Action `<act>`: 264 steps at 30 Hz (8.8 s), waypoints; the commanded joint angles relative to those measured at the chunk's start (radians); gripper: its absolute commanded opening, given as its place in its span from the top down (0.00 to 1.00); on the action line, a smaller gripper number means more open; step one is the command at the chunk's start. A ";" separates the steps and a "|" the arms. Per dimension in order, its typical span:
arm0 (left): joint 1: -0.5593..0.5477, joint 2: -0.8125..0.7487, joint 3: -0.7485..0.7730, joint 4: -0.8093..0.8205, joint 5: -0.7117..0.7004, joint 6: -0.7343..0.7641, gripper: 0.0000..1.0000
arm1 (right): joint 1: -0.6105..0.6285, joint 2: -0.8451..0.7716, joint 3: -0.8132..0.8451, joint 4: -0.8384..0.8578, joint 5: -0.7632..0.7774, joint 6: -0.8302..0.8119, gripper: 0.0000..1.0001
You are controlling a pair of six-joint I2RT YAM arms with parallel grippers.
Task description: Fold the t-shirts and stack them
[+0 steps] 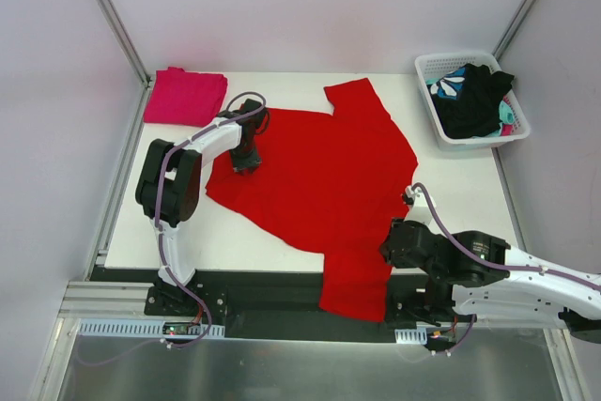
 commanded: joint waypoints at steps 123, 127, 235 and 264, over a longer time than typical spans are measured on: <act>-0.074 -0.106 -0.161 0.347 0.168 -0.036 0.14 | -0.906 0.988 0.289 0.562 -0.524 -0.648 0.78; -0.044 -0.092 -0.177 0.392 0.224 -0.056 0.14 | -0.924 1.000 0.299 0.553 -0.530 -0.652 0.78; 0.119 -0.436 -0.330 0.068 -0.095 -0.084 0.54 | -0.518 0.426 -0.050 0.486 -0.517 -0.495 0.99; 0.308 -0.236 -0.318 0.266 -0.023 -0.029 0.59 | -0.519 0.244 -0.093 0.364 -0.506 -0.471 0.99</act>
